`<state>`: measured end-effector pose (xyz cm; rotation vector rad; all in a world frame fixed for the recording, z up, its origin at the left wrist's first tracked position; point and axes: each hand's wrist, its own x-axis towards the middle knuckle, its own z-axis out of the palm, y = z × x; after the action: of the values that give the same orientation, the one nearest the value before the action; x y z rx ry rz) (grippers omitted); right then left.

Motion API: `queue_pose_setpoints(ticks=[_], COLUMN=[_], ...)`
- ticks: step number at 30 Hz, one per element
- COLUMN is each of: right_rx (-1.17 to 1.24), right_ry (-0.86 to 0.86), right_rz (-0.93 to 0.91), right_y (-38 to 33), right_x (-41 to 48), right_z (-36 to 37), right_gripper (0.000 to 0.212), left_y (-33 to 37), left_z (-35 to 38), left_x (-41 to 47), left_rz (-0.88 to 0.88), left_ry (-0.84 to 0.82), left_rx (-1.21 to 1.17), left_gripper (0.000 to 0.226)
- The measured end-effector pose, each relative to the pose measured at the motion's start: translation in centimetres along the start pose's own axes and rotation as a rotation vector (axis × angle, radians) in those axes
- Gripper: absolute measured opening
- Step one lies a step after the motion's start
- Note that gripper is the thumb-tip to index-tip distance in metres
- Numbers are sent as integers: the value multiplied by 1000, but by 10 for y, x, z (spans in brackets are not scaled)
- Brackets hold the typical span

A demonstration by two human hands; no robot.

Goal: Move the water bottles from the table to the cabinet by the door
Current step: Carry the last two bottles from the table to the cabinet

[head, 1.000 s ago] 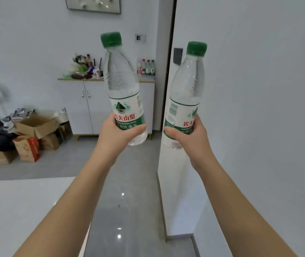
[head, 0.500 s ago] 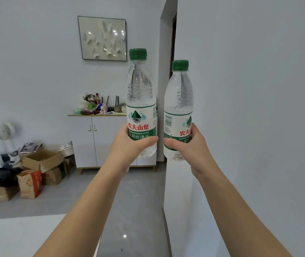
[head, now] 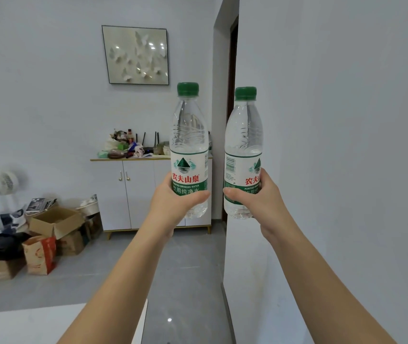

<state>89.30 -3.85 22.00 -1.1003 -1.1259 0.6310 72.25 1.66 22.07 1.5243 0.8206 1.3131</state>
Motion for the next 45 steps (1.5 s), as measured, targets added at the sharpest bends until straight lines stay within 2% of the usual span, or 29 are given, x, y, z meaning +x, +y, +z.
queue_pose_setpoints(ticks=[13, 29, 38, 45], right_rx=[-2, 21, 55, 44], right_ry=[-10, -24, -34, 33], right_rz=[42, 3, 20, 44], right_y=[40, 131, 170, 195], right_x=[99, 317, 392, 448], right_z=[34, 28, 34, 46], right_gripper=[60, 66, 52, 59], left_y=[-35, -110, -143, -169], left_z=[-19, 27, 46, 49], left_x=[106, 300, 378, 447], left_rz=[-61, -56, -78, -103], left_ry=[90, 153, 195, 168], left_rx=[11, 46, 52, 31], left_gripper=[42, 45, 47, 45])
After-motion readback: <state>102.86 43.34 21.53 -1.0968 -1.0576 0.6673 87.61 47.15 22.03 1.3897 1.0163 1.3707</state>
